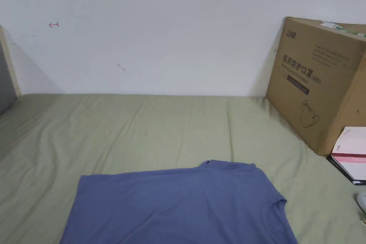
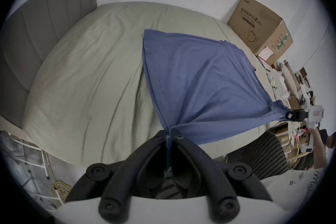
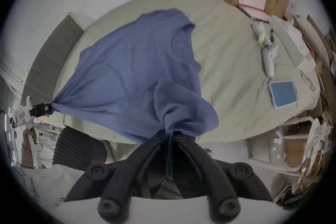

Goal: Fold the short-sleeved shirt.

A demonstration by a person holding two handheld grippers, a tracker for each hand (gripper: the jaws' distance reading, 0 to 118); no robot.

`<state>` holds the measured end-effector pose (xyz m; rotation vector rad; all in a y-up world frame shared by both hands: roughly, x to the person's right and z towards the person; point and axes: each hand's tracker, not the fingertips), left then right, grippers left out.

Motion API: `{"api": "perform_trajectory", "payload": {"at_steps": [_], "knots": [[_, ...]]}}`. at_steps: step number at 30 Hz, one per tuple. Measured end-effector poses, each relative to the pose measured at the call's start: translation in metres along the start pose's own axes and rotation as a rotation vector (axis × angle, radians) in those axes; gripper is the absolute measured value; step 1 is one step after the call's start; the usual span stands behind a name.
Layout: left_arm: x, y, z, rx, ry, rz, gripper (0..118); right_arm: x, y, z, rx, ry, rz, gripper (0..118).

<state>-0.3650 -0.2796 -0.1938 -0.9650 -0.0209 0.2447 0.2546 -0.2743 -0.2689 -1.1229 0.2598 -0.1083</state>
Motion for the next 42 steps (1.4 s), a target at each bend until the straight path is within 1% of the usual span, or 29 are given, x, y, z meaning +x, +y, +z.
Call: {"api": "perform_trajectory", "payload": {"at_steps": [3, 5, 9, 13, 17, 20, 24, 26, 27, 28, 29, 30, 31, 32, 33, 36, 38, 41, 42], "knots": [[-0.007, 0.019, -0.008, 0.036, -0.016, 0.033, 4, -0.011, 0.026, 0.007, 0.072, 0.001, -0.003, 5], [-0.012, 0.033, -0.018, 0.057, -0.027, 0.069, 4, -0.011, 0.045, 0.003, 0.106, 0.009, -0.019, 5], [-0.011, 0.065, -0.047, 0.091, -0.036, 0.098, 4, -0.007, 0.093, -0.025, 0.137, 0.010, -0.037, 5], [-0.015, 0.105, -0.086, 0.091, -0.013, 0.095, 4, -0.002, 0.145, -0.057, 0.134, 0.011, -0.075, 5], [-0.017, 0.139, -0.124, 0.061, 0.016, 0.089, 4, -0.002, 0.193, -0.100, 0.122, -0.022, -0.063, 5], [-0.019, 0.154, -0.152, 0.023, 0.022, 0.081, 5, -0.001, 0.217, -0.134, 0.098, -0.069, -0.037, 5], [-0.019, 0.164, -0.178, -0.037, 0.045, 0.059, 17, 0.001, 0.233, -0.178, 0.023, -0.126, -0.022, 5], [-0.034, 0.167, -0.196, -0.062, 0.060, 0.067, 18, 0.001, 0.235, -0.194, 0.003, -0.158, -0.012, 5], [-0.038, 0.168, -0.200, -0.069, 0.068, 0.076, 22, 0.001, 0.236, -0.200, 0.002, -0.165, -0.013, 5], [-0.041, 0.167, -0.204, -0.073, 0.075, 0.084, 30, 0.001, 0.236, -0.205, 0.000, -0.166, -0.018, 6], [-0.044, 0.166, -0.204, -0.078, 0.084, 0.092, 39, 0.002, 0.235, -0.209, 0.000, -0.172, -0.029, 11], [-0.047, 0.164, -0.205, -0.080, 0.088, 0.104, 61, 0.001, 0.233, -0.211, 0.002, -0.189, -0.046, 34], [-0.050, 0.162, -0.204, -0.069, 0.070, 0.118, 83, 0.001, 0.231, -0.212, 0.008, -0.211, -0.057, 63], [-0.052, 0.159, -0.201, -0.042, 0.028, 0.138, 96, 0.002, 0.228, -0.211, 0.020, -0.216, -0.064, 93], [-0.049, 0.156, -0.194, -0.025, 0.020, 0.147, 98, 0.004, 0.226, -0.208, 0.040, -0.210, -0.070, 101], [-0.043, 0.151, -0.178, -0.003, 0.002, 0.137, 98, 0.003, 0.221, -0.191, 0.070, -0.168, -0.085, 101], [-0.048, 0.152, -0.168, 0.048, -0.049, 0.116, 98, -0.002, 0.216, -0.172, 0.094, -0.143, -0.078, 101], [-0.032, 0.146, -0.127, 0.120, -0.130, 0.103, 98, -0.016, 0.201, -0.133, 0.172, -0.102, -0.020, 101], [-0.025, 0.142, -0.111, 0.150, -0.133, 0.100, 98, -0.023, 0.192, -0.118, 0.207, -0.080, 0.000, 100]]}}
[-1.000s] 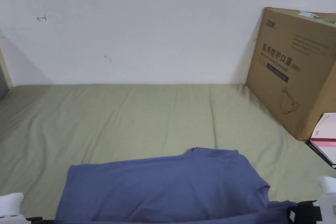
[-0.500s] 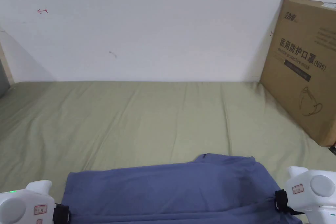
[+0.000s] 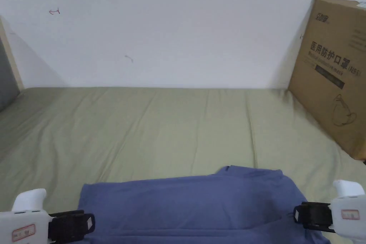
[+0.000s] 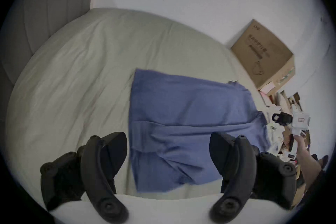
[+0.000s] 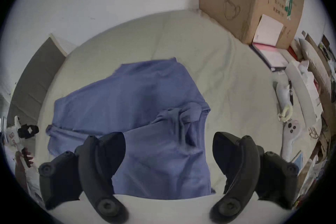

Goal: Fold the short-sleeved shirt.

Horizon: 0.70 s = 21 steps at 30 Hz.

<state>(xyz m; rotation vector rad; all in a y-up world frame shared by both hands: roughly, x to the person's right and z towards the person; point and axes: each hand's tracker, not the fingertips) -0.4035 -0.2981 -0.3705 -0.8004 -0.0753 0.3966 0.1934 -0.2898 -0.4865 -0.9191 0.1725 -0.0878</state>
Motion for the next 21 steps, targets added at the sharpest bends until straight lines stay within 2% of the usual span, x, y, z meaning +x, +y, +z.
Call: {"api": "perform_trajectory", "payload": {"at_steps": [2, 4, 5, 6, 7, 8, 9, 11, 14, 18, 20, 21], "knots": [[0.011, -0.009, 0.028, 0.057, -0.018, 0.005, 98, -0.008, -0.013, 0.032, 0.066, 0.057, 0.001, 99], [0.020, -0.021, 0.055, 0.114, 0.010, 0.006, 88, -0.018, -0.031, 0.066, 0.127, 0.142, -0.010, 85], [0.024, -0.029, 0.067, 0.137, 0.021, 0.002, 74, -0.022, -0.041, 0.081, 0.168, 0.151, -0.022, 67], [0.029, -0.037, 0.078, 0.141, 0.014, 0.000, 42, -0.028, -0.050, 0.094, 0.193, 0.143, -0.019, 20], [0.032, -0.043, 0.085, 0.149, 0.017, -0.001, 15, -0.032, -0.058, 0.103, 0.215, 0.115, -0.018, 1], [0.035, -0.049, 0.091, 0.148, 0.023, -0.003, 2, -0.039, -0.067, 0.109, 0.225, 0.091, -0.016, 1], [0.040, -0.057, 0.098, 0.156, 0.068, -0.014, 2, -0.041, -0.077, 0.116, 0.258, 0.098, -0.047, 1], [0.038, -0.067, 0.103, 0.162, 0.066, -0.021, 2, -0.037, -0.087, 0.123, 0.267, 0.211, -0.112, 1], [0.039, -0.074, 0.108, 0.166, 0.078, -0.035, 2, -0.031, -0.096, 0.125, 0.272, 0.241, -0.207, 1], [0.028, -0.063, 0.085, -0.014, 0.144, 0.004, 2, -0.029, -0.100, 0.126, 0.275, 0.379, -0.235, 1], [0.022, -0.056, 0.060, -0.114, 0.167, -0.002, 2, -0.031, -0.100, 0.126, 0.274, 0.357, -0.229, 1], [0.019, -0.055, 0.045, -0.138, 0.184, -0.023, 2, -0.034, -0.100, 0.126, 0.270, 0.297, -0.215, 1]]}}
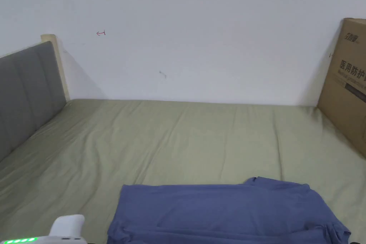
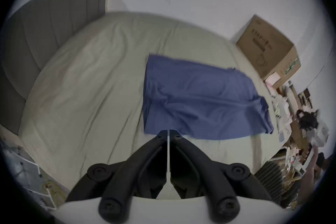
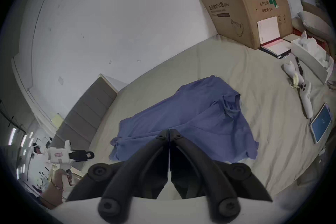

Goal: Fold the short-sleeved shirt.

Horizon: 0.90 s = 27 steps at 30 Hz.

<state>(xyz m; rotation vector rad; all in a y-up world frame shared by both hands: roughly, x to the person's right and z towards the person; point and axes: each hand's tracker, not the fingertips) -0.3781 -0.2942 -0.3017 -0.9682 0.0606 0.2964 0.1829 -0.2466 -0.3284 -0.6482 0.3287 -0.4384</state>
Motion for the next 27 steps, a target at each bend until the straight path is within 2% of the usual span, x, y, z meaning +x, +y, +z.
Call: {"api": "perform_trajectory", "payload": {"at_steps": [2, 4, 6, 7, 10, 13, 14, 15, 17, 20, 23, 24, 25, 26, 27], "knots": [[-0.001, 0.005, -0.025, -0.018, 0.009, -0.018, 5, -0.003, -0.001, -0.002, -0.004, -0.030, 0.022, 1], [-0.005, 0.009, -0.050, -0.056, 0.029, 0.011, 54, -0.006, -0.002, -0.002, -0.002, -0.038, 0.023, 0], [-0.008, 0.011, -0.074, -0.108, 0.069, 0.040, 77, -0.007, -0.003, -0.003, 0.002, -0.051, 0.021, 1], [-0.010, 0.011, -0.085, -0.122, 0.091, 0.048, 83, -0.005, -0.003, -0.003, 0.011, -0.067, 0.016, 0], [-0.017, 0.009, -0.116, -0.174, 0.115, 0.067, 87, -0.003, -0.005, 0.000, 0.056, -0.085, 0.006, 1], [-0.019, 0.005, -0.129, -0.165, 0.066, 0.076, 109, 0.011, -0.005, 0.000, 0.096, -0.004, -0.102, 1], [-0.016, 0.002, -0.130, -0.166, 0.028, 0.054, 112, 0.021, -0.004, -0.010, 0.004, 0.027, -0.211, 1], [-0.014, -0.001, -0.134, -0.180, 0.045, 0.016, 113, 0.030, -0.004, -0.018, -0.066, 0.028, -0.265, 1], [-0.008, -0.010, -0.135, -0.129, 0.087, -0.013, 115, 0.039, -0.009, -0.027, -0.120, 0.035, -0.292, 0], [-0.003, -0.011, -0.134, -0.130, 0.101, -0.016, 113, 0.040, -0.014, -0.034, -0.118, -0.006, -0.236, 1], [0.003, -0.010, -0.119, -0.086, 0.155, -0.023, 106, 0.048, -0.016, -0.041, -0.185, 0.023, -0.288, 1], [0.005, -0.011, -0.109, -0.040, 0.167, -0.045, 94, 0.052, -0.018, -0.040, -0.180, 0.021, -0.304, 1], [0.006, -0.010, -0.101, -0.009, 0.169, -0.057, 74, 0.056, -0.017, -0.039, -0.177, 0.025, -0.317, 0], [0.001, -0.009, -0.093, 0.008, 0.165, -0.063, 44, 0.062, -0.014, -0.038, -0.176, 0.023, -0.330, 1], [-0.002, -0.007, -0.088, 0.006, 0.120, -0.046, 8, 0.065, -0.011, -0.037, -0.180, 0.006, -0.331, 1]]}}
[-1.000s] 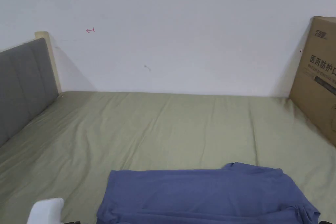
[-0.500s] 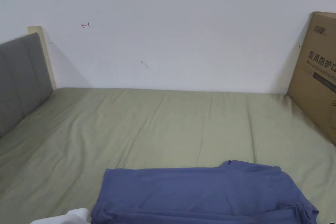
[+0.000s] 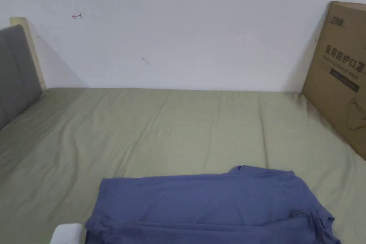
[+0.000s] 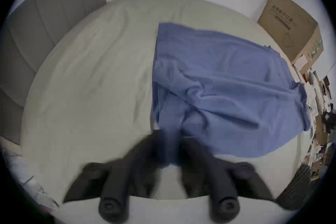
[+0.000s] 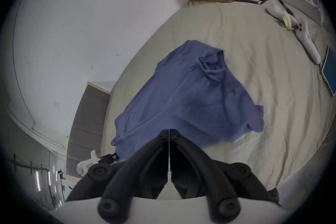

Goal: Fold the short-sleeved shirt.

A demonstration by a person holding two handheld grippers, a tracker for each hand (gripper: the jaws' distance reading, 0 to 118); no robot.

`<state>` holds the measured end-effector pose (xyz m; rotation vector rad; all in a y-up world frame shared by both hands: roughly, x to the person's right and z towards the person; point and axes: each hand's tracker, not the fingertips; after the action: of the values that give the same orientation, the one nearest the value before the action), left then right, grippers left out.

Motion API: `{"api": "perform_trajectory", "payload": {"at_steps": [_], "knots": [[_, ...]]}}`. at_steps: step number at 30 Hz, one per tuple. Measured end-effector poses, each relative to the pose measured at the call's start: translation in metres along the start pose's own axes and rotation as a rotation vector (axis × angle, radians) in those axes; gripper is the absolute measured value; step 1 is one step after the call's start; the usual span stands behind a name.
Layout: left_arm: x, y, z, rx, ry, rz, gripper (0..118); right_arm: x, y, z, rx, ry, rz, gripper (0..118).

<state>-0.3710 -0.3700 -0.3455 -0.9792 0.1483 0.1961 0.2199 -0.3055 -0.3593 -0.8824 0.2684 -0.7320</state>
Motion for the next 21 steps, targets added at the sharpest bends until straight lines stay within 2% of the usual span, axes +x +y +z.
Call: {"api": "perform_trajectory", "payload": {"at_steps": [3, 5, 6, 8, 9, 13, 16, 17, 18, 19, 20, 21], "knots": [[-0.006, 0.006, 0.017, 0.019, -0.086, 0.056, 6, 0.011, 0.017, 0.007, 0.028, -0.023, 0.014, 1], [-0.004, 0.009, 0.028, 0.044, -0.064, 0.035, 6, 0.014, 0.033, 0.004, 0.009, -0.064, 0.018, 1], [-0.003, 0.011, 0.033, 0.054, -0.066, 0.017, 6, 0.016, 0.041, 0.001, -0.009, -0.123, 0.032, 22], [0.000, 0.015, 0.038, 0.055, -0.064, -0.020, 6, 0.031, 0.060, -0.012, -0.094, -0.177, 0.038, 97], [0.001, 0.016, 0.038, 0.055, -0.060, -0.041, 6, 0.040, 0.066, -0.020, -0.131, -0.190, 0.044, 118], [0.007, 0.015, 0.042, 0.045, -0.043, -0.086, 6, 0.060, 0.071, -0.052, -0.233, -0.340, 0.082, 118], [0.005, 0.012, 0.041, 0.037, -0.053, -0.056, 6, 0.071, 0.067, -0.077, -0.298, -0.440, 0.182, 114], [0.003, 0.011, 0.040, 0.035, -0.051, -0.050, 6, 0.075, 0.063, -0.084, -0.324, -0.463, 0.226, 108], [0.002, 0.009, 0.038, 0.031, -0.049, -0.044, 6, 0.078, 0.059, -0.090, -0.350, -0.478, 0.264, 94], [0.002, 0.009, 0.037, 0.024, -0.049, -0.039, 6, 0.080, 0.056, -0.093, -0.369, -0.480, 0.287, 88], [0.002, 0.008, 0.035, 0.016, -0.048, -0.035, 6, 0.076, 0.050, -0.093, -0.349, -0.545, 0.342, 82], [0.001, 0.006, 0.033, 0.009, -0.048, -0.035, 6, 0.071, 0.048, -0.089, -0.318, -0.546, 0.383, 68]]}}
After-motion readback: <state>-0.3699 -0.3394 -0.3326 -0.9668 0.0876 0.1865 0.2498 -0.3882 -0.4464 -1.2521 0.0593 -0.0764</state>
